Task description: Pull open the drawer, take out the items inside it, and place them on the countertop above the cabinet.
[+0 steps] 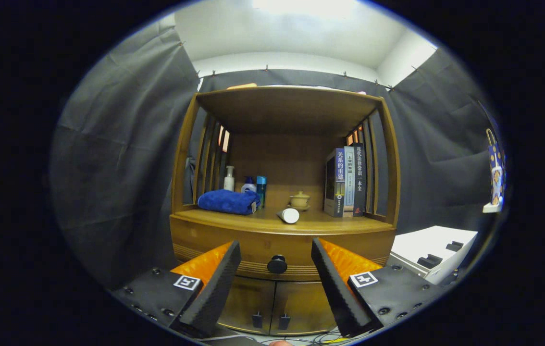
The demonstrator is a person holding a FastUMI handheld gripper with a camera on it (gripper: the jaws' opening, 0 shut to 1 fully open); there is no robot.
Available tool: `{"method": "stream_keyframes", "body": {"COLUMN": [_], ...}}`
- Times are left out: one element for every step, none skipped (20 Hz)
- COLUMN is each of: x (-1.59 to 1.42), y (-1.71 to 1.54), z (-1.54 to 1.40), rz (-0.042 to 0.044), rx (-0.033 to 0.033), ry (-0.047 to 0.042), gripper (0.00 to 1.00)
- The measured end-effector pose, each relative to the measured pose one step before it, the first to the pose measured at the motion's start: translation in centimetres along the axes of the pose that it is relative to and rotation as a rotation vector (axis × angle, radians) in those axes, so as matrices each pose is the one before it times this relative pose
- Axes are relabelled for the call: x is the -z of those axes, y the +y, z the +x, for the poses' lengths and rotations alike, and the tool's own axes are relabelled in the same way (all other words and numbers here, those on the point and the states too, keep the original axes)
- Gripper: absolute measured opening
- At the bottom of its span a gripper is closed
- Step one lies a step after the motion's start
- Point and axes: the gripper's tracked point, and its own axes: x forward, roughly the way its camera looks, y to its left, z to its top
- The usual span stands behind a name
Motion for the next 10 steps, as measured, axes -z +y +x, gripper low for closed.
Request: {"method": "stream_keyframes", "body": {"x": [-0.081,-0.019,0.027,0.074,0.157,0.088,-0.058,0.013,0.013,0.149], "y": [-0.138,-0.11,-0.064,0.094,0.147,0.13,0.081,0.006,0.017,0.038], "z": [0.304,0.027,0.128,0.1,0.008,0.013,0.005,0.05,-0.023,0.155], "rz": [0.0029,0.00591,-0.00007,-0.00367,-0.00551,-0.00484,-0.00336,-0.00227,-0.00114,0.00003], "rx": [0.00368,0.00216,0.00116,-0.00239,-0.00307,-0.00135,-0.00084,0.00033,-0.00066,-0.00048], "ry": [0.0059,-0.00276,0.00126,0.00169,0.00282,0.00192,-0.00064,-0.00009,0.00112,0.00313], "gripper": [0.98,0.98,0.98,0.98,0.98,0.98,0.98,0.98,0.98,0.99]}}
